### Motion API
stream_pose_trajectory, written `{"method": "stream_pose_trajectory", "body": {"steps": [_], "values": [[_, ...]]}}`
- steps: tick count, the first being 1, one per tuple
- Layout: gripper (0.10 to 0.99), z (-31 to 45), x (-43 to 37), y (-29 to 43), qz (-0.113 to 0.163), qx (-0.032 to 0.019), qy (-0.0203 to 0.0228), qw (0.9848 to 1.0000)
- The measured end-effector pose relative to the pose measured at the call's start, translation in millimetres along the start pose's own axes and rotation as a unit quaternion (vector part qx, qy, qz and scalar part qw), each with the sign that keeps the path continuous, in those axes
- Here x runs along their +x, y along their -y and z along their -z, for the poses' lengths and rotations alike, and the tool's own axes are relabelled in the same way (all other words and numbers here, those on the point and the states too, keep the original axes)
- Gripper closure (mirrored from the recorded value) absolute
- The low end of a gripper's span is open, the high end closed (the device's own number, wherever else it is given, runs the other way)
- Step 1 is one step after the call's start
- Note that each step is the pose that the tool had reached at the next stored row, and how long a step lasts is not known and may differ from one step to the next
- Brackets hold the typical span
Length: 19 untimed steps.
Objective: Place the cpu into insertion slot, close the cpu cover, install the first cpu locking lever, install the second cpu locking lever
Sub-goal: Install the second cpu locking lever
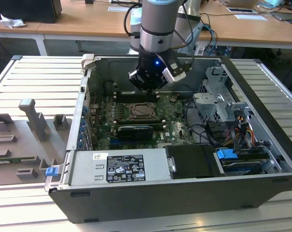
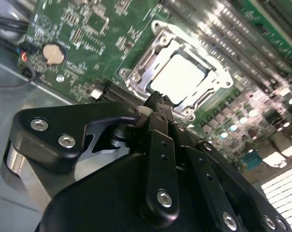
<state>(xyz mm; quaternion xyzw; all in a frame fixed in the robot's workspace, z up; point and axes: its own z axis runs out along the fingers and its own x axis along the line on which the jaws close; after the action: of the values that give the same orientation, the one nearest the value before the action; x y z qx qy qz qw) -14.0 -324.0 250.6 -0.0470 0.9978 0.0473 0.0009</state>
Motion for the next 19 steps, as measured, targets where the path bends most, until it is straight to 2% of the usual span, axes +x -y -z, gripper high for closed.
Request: {"method": "stream_pose_trajectory", "body": {"steps": [3, 7, 8, 9, 12, 14, 16, 19], "values": [[0.98, 1.3, 1.5, 16.2, 0.0, -0.0001, 0.0, 1.0], [0.98, -0.4, 2.1, 22.2, 0.0, -0.0006, -0.001, 1.0], [0.98, -1.7, 2.5, 25.7, 0.0, -0.0007, -0.0011, 1.0], [0.98, -2.6, 3.1, 32.8, 0.0, -0.0012, -0.001, 1.0], [0.98, -3.1, 4.6, 47.4, 0.0, -0.0016, -0.001, 1.0], [0.98, -3.1, 6.6, 50.6, 0.0, -0.0016, -0.001, 1.0], [0.98, -3.3, 12.3, 51.6, 0.0, -0.0018, -0.001, 1.0], [0.98, -4.5, 35.3, 52.5, 0.0, -0.0035, -0.0008, 1.0]]}}
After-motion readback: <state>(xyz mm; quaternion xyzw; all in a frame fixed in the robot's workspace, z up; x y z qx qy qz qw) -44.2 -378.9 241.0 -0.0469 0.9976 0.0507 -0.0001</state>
